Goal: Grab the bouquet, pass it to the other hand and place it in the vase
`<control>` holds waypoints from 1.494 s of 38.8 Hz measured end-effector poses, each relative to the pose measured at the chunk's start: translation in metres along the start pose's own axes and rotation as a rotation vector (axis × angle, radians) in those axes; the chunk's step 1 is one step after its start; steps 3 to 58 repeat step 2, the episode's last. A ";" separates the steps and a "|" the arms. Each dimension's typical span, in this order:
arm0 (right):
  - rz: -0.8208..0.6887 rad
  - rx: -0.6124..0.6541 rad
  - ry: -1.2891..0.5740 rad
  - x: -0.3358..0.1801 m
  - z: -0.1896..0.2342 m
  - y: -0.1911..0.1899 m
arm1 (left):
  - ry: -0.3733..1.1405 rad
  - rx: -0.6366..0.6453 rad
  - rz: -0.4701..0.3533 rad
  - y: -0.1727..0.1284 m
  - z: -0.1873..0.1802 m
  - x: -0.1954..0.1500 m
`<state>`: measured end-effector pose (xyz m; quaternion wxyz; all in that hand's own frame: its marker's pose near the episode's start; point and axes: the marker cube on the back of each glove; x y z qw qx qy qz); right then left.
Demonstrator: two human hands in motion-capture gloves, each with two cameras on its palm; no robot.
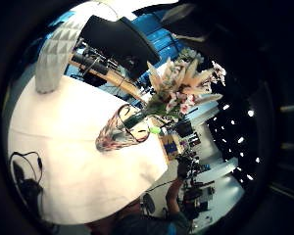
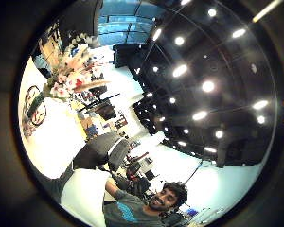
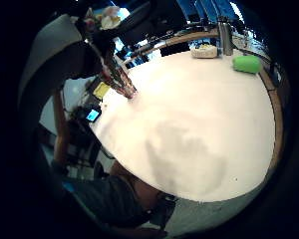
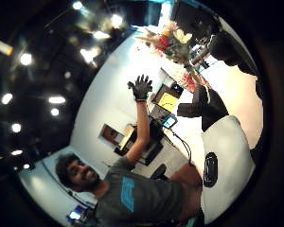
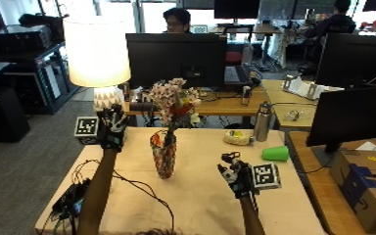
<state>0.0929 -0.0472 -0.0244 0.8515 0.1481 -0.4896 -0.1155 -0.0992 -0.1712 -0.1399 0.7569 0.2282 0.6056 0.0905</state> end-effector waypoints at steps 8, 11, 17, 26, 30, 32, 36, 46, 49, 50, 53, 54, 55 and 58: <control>0.017 -0.003 -0.001 0.000 0.002 0.000 | 0.046 -0.001 -0.082 0.006 0.001 0.005; 0.017 -0.003 -0.001 0.000 0.002 0.000 | 0.046 -0.001 -0.082 0.006 0.001 0.005; 0.017 -0.003 -0.001 0.000 0.002 0.000 | 0.046 -0.001 -0.082 0.006 0.001 0.005; 0.017 -0.003 -0.001 0.000 0.002 0.000 | 0.046 -0.001 -0.082 0.006 0.001 0.005; 0.017 -0.003 -0.001 0.000 0.002 0.000 | 0.046 -0.001 -0.082 0.006 0.001 0.005; 0.017 -0.003 -0.001 0.000 0.002 0.000 | 0.046 -0.001 -0.082 0.006 0.001 0.005; 0.017 -0.003 -0.001 0.000 0.002 0.000 | 0.046 -0.001 -0.082 0.006 0.001 0.005; 0.017 -0.003 -0.001 0.000 0.002 0.000 | 0.046 -0.001 -0.082 0.006 0.001 0.005; 0.017 -0.003 -0.001 0.000 0.002 0.000 | 0.046 -0.001 -0.082 0.006 0.001 0.005; 0.017 -0.003 -0.001 0.000 0.002 0.000 | 0.046 -0.001 -0.082 0.006 0.001 0.005; 0.017 -0.003 -0.001 0.000 0.002 0.000 | 0.046 -0.001 -0.082 0.006 0.001 0.005; 0.017 -0.003 -0.001 0.000 0.002 0.000 | 0.046 -0.001 -0.082 0.006 0.001 0.005; 0.017 -0.003 -0.001 0.000 0.002 0.000 | 0.046 -0.001 -0.082 0.006 0.001 0.005; 0.017 -0.003 -0.001 0.000 0.002 0.000 | 0.046 -0.001 -0.082 0.006 0.001 0.005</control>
